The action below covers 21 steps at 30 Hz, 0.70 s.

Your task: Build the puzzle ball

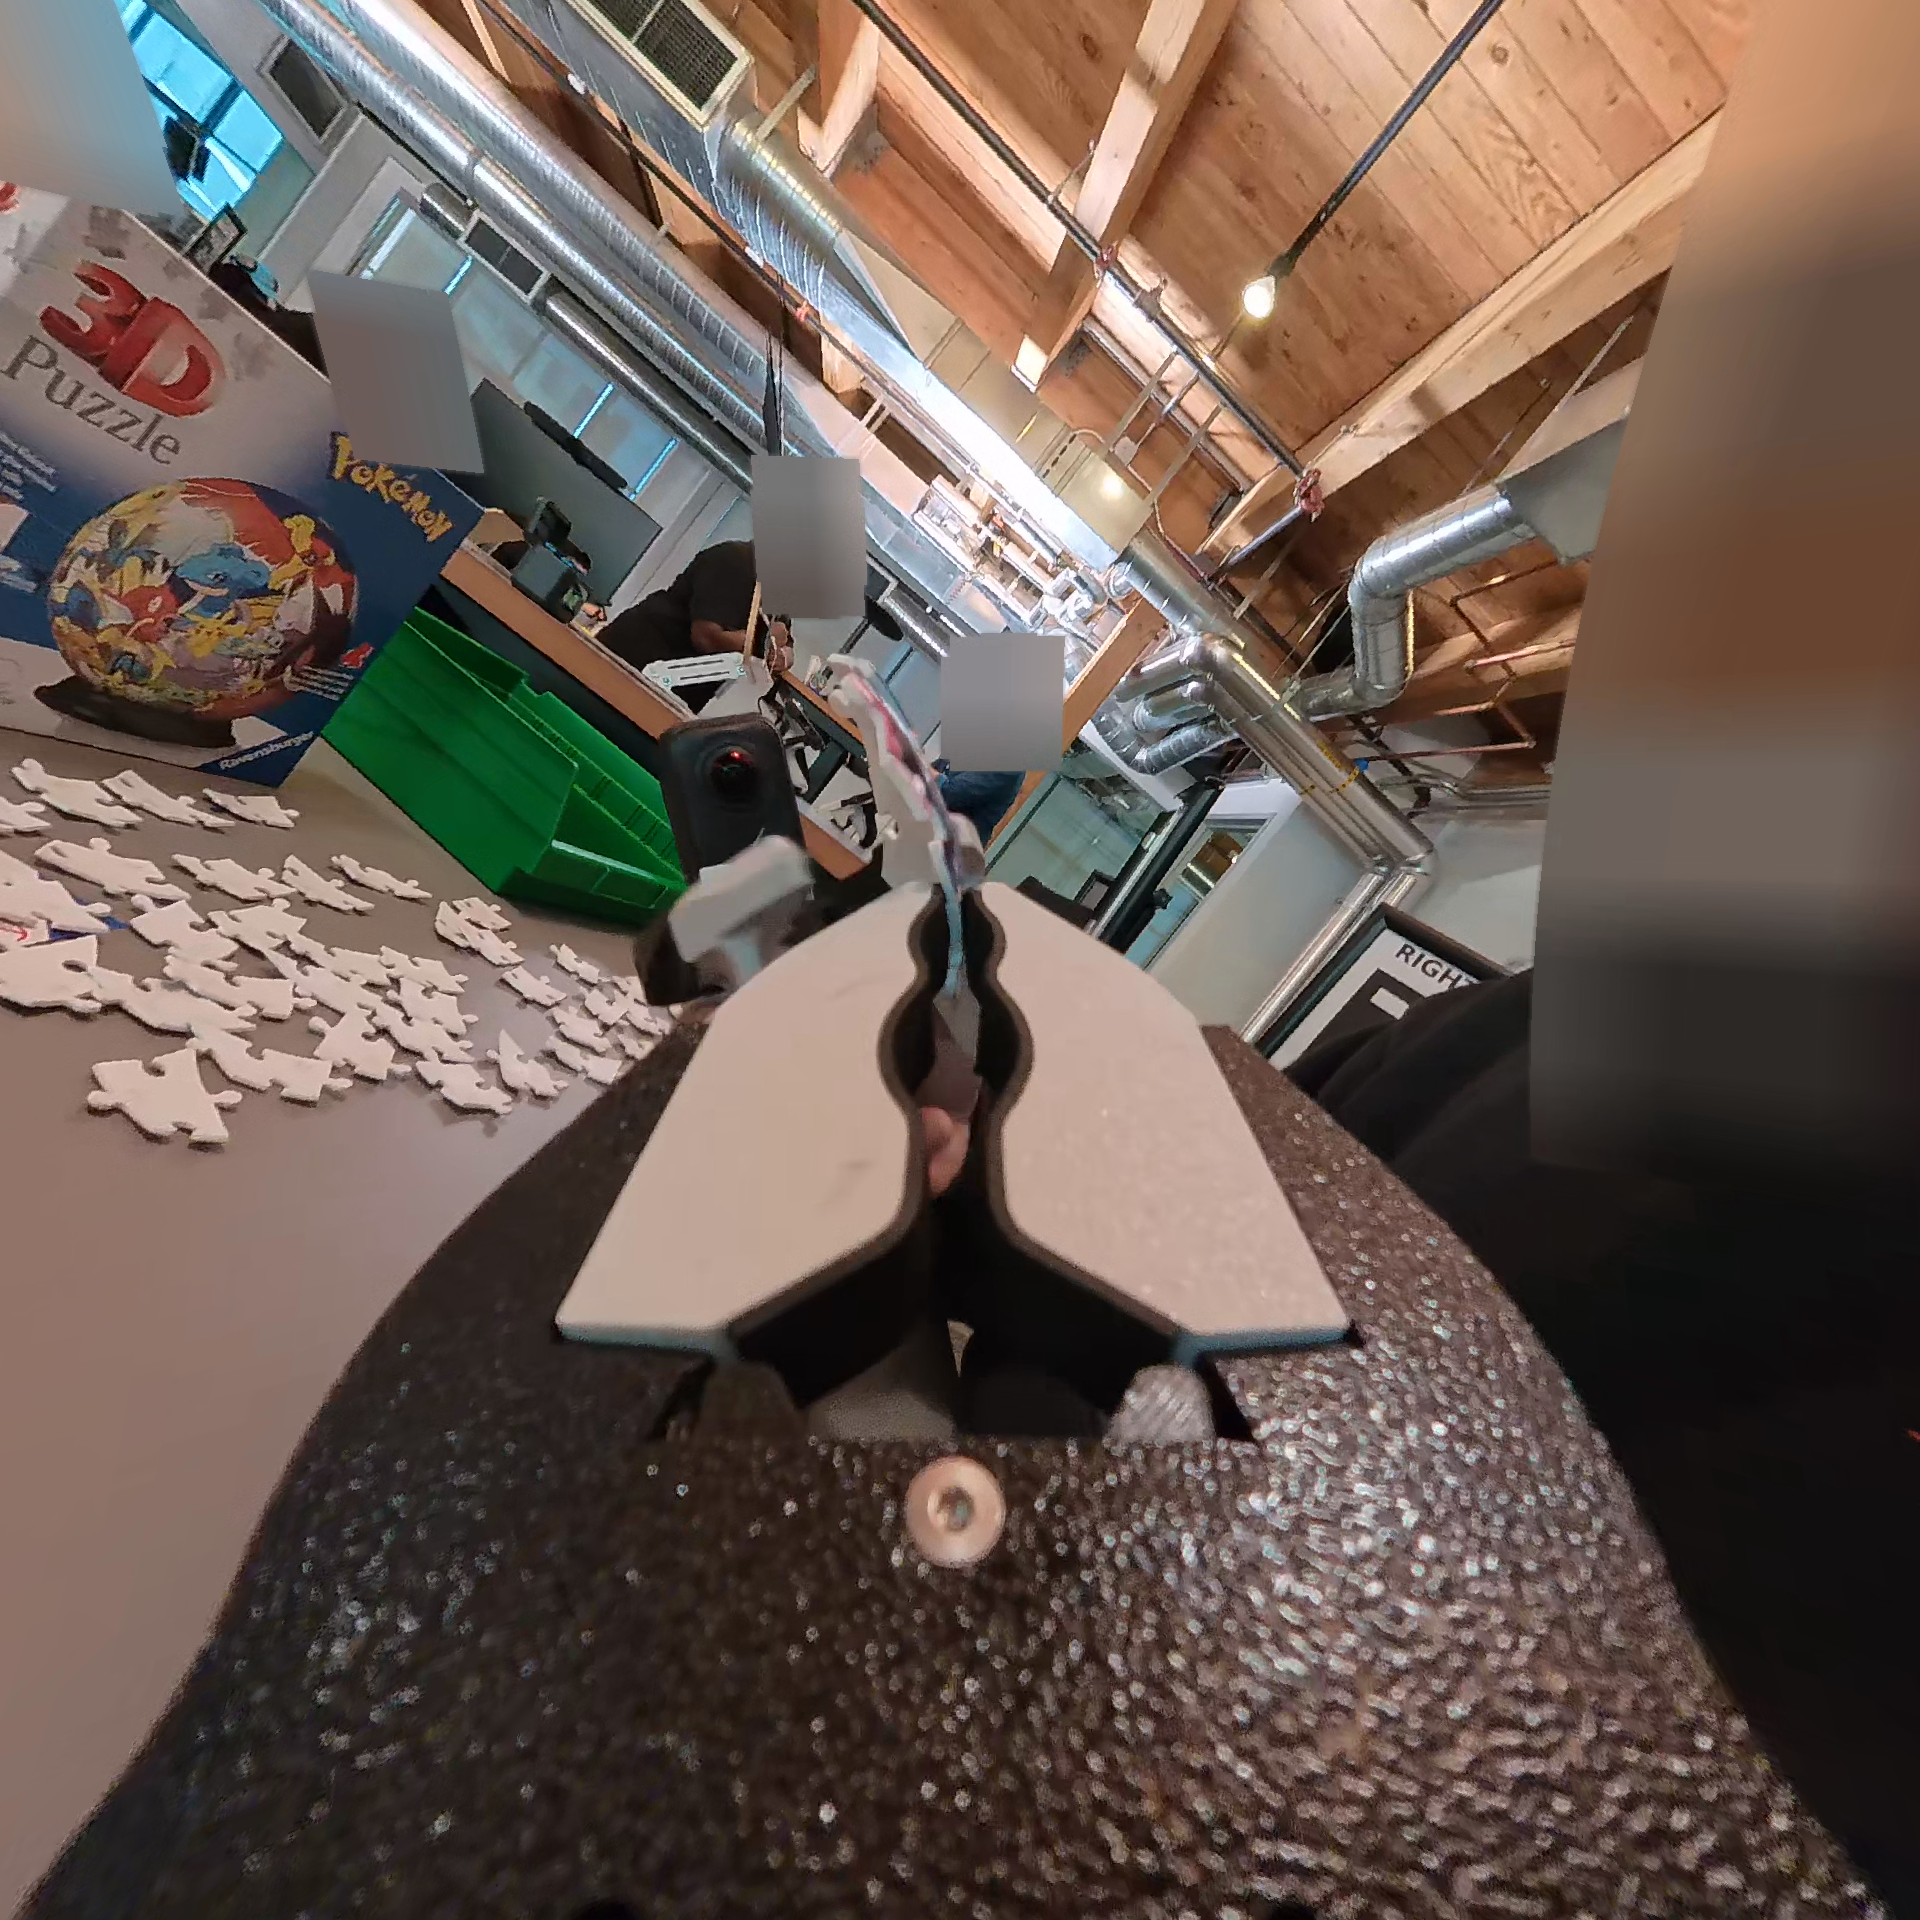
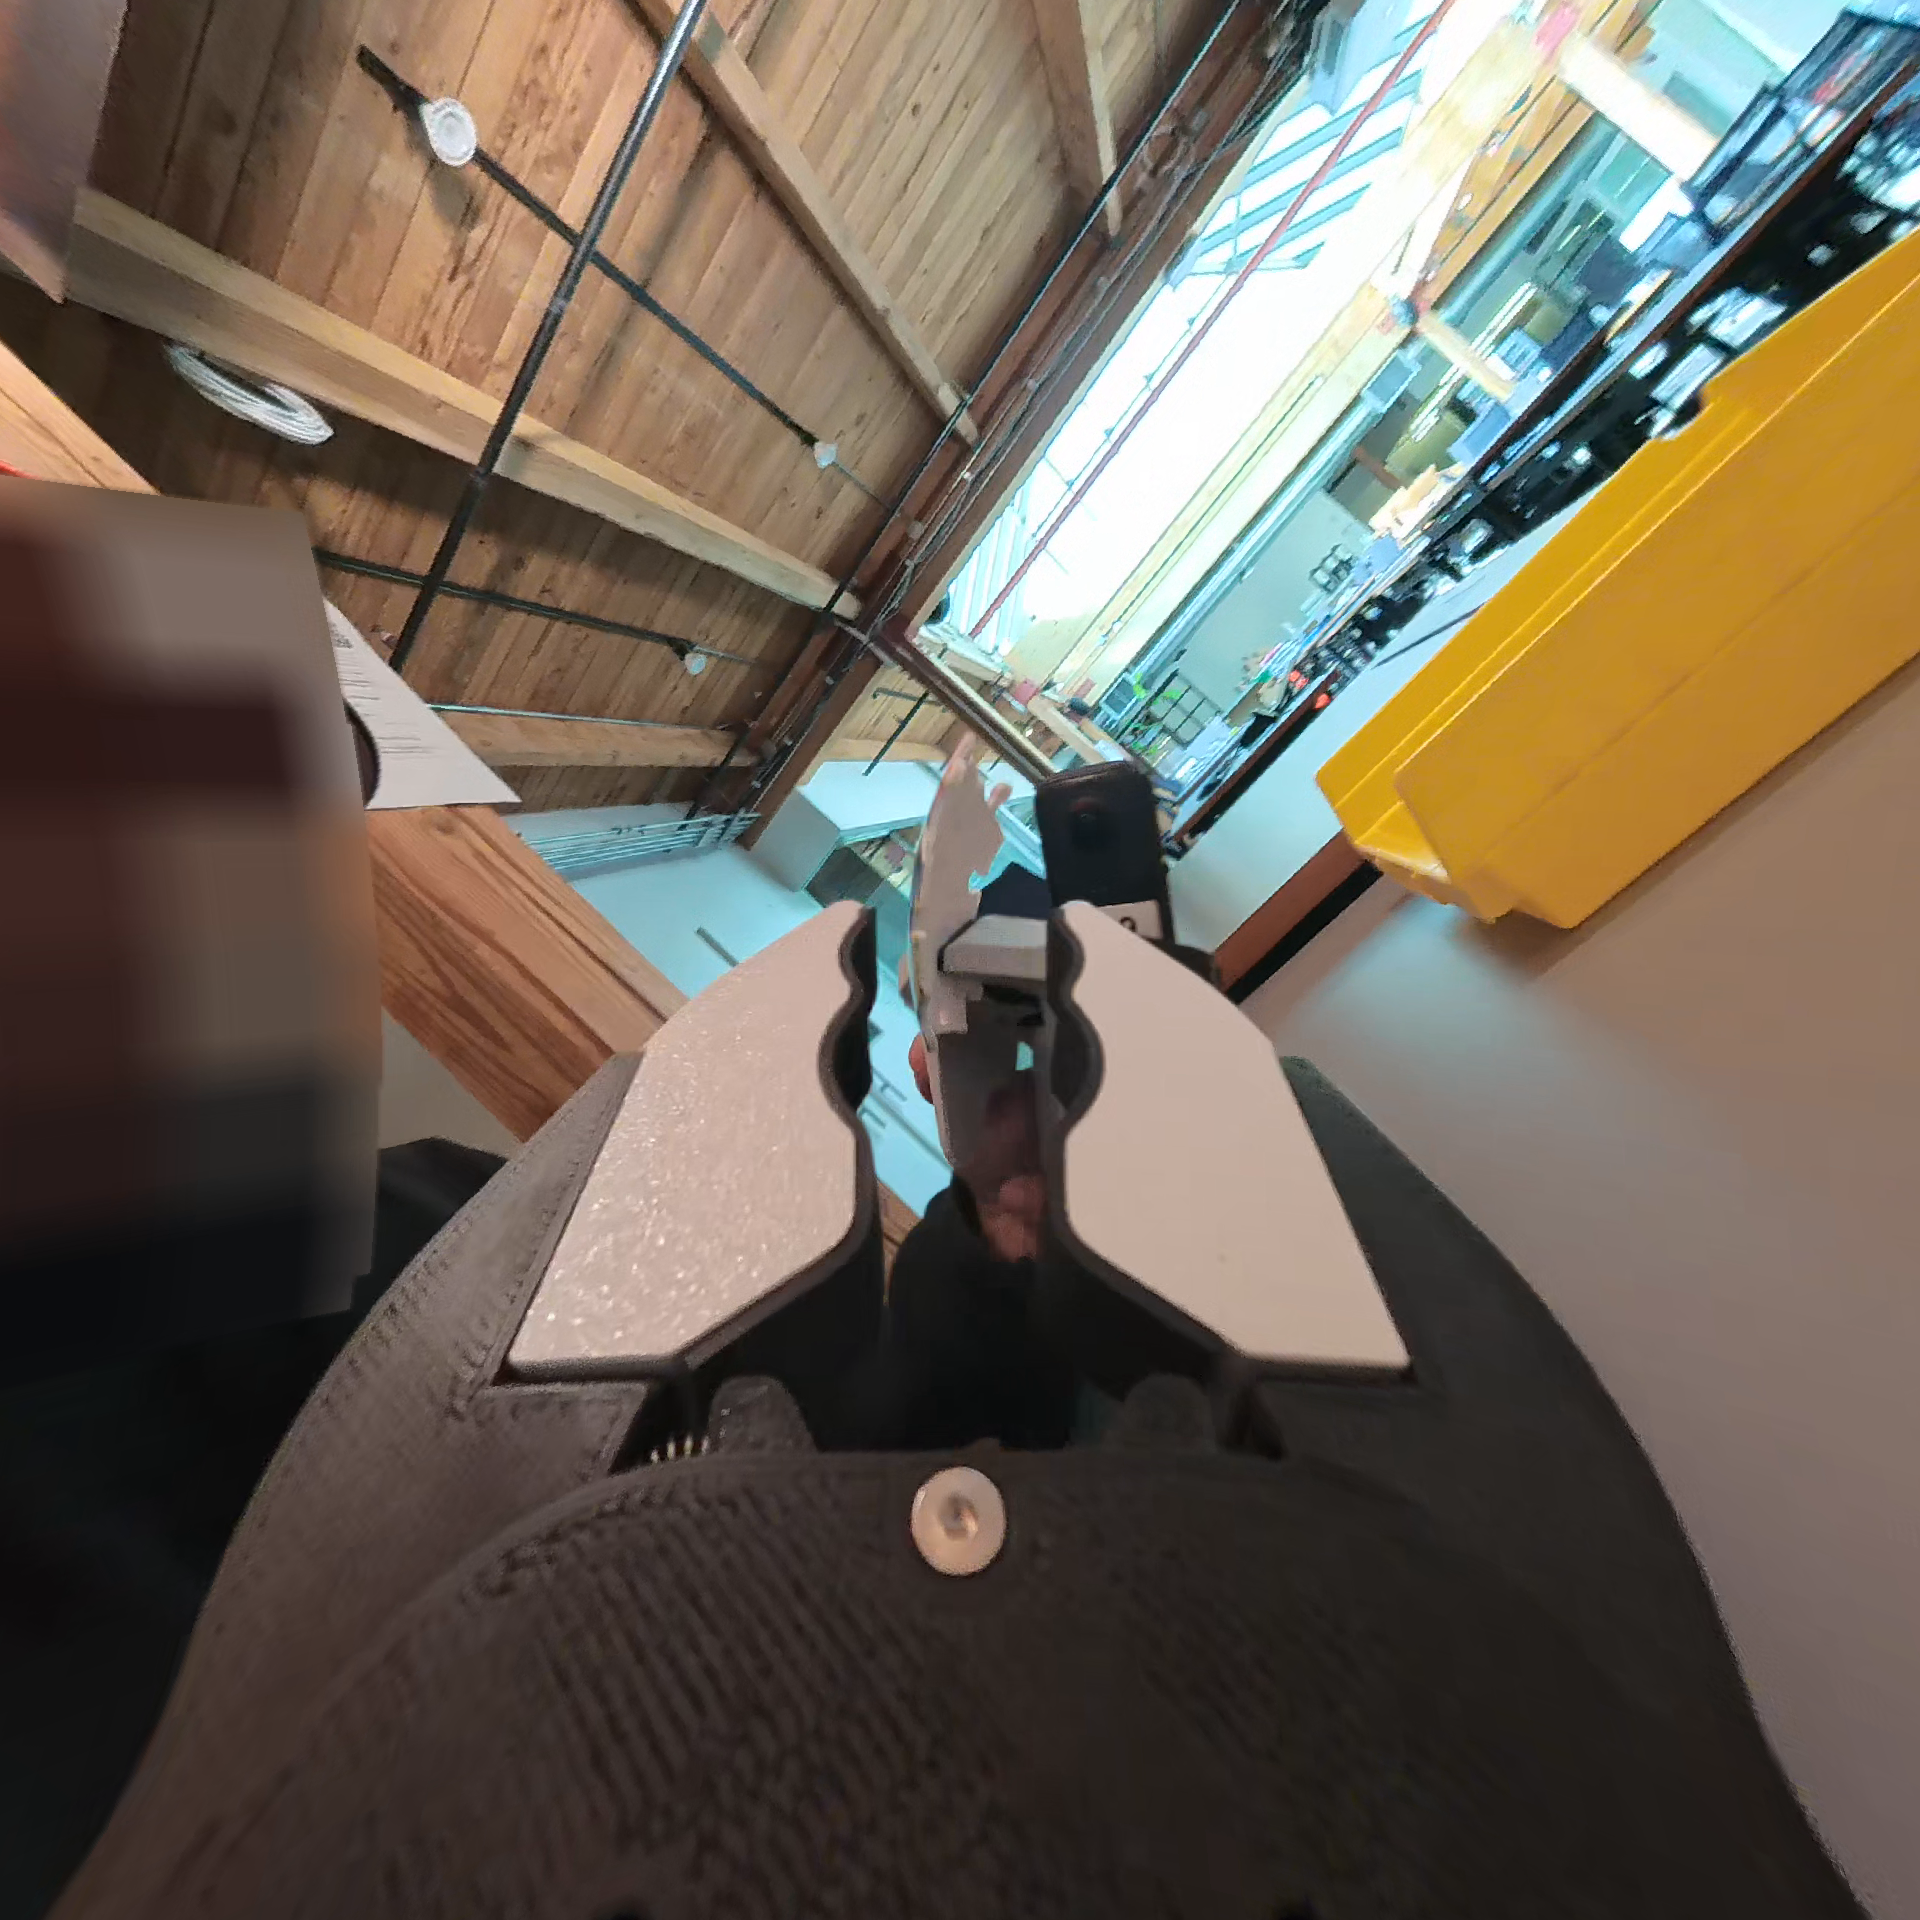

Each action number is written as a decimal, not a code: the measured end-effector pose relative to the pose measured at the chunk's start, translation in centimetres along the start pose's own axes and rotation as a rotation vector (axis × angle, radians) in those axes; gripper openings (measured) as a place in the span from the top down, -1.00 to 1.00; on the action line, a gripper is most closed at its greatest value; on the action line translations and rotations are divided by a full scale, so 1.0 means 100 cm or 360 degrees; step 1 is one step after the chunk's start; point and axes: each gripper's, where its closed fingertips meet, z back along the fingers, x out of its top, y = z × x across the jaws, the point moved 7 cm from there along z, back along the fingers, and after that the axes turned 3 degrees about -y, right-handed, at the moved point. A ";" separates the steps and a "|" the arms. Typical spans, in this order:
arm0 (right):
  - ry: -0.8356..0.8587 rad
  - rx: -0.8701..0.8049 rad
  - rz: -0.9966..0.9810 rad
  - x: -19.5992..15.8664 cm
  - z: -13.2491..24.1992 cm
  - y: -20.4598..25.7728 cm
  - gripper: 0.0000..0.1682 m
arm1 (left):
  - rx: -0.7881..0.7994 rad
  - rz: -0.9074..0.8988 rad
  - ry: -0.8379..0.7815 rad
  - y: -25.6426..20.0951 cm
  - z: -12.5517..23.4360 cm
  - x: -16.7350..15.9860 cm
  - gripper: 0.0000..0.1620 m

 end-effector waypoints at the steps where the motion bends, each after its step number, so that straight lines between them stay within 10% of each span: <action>1: -0.0017 -0.0012 0.0026 0.005 0.004 0.000 0.81 | 0.0015 -0.0016 0.0027 0.000 0.001 0.000 0.98; 17: 0.0332 0.0100 0.0182 -0.001 -0.004 0.005 0.96 | -0.0019 -0.0047 0.0259 0.002 0.008 -0.008 0.98; 21: 0.0135 0.0108 0.0120 0.012 -0.004 0.005 0.97 | 0.0042 -0.0017 0.0158 0.007 0.011 -0.002 0.70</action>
